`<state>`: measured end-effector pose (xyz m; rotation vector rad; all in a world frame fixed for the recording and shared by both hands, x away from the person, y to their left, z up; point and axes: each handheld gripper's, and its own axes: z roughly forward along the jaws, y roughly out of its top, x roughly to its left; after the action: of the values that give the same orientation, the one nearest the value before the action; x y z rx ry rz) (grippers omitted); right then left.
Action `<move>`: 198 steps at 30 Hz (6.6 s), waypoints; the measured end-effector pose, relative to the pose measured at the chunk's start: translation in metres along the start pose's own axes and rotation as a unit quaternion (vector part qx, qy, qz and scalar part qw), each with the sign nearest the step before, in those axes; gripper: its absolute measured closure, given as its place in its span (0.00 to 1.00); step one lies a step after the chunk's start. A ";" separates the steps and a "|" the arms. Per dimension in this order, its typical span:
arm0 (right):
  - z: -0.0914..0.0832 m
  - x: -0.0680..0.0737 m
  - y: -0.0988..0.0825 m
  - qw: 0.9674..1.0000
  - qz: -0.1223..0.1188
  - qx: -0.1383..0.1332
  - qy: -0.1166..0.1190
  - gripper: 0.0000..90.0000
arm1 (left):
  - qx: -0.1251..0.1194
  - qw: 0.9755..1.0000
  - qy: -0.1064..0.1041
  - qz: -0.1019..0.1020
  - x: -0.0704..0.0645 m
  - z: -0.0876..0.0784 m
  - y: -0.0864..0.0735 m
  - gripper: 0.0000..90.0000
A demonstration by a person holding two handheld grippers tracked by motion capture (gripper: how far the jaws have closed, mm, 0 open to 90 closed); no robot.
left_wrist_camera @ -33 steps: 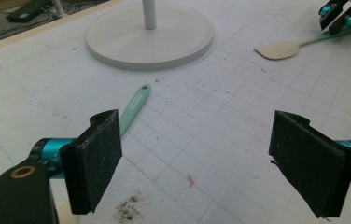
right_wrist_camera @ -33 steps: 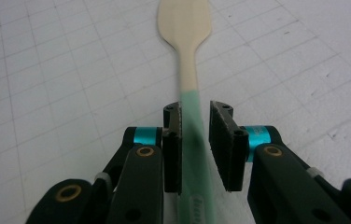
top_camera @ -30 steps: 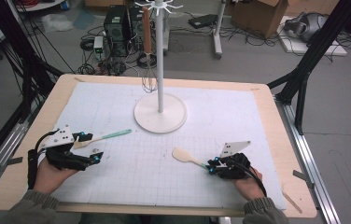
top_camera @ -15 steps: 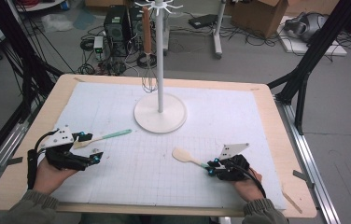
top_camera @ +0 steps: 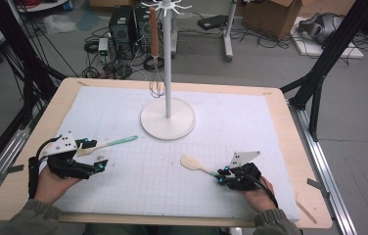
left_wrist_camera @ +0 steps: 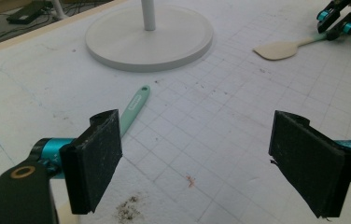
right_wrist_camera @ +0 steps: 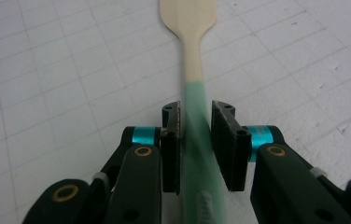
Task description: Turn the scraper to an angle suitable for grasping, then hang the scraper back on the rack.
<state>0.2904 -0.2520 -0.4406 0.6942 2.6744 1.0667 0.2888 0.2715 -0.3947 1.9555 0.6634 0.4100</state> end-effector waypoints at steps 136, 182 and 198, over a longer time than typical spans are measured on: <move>0.057 0.060 0.125 0.980 -0.130 -0.028 0.149 0.86 | 0.002 0.983 -0.151 0.108 -0.048 0.030 0.033 0.44; 0.084 0.098 0.179 0.964 -0.200 -0.007 0.174 0.86 | 0.099 0.962 -0.200 0.157 -0.060 0.054 0.022 0.80; 0.075 0.084 0.169 0.973 -0.149 -0.038 0.170 0.68 | 0.097 0.964 -0.190 0.161 -0.058 0.048 0.022 0.89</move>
<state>0.3015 -0.0591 -0.3788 0.0916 2.8698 1.2886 0.2745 0.1943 -0.3971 2.2563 0.1398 0.1581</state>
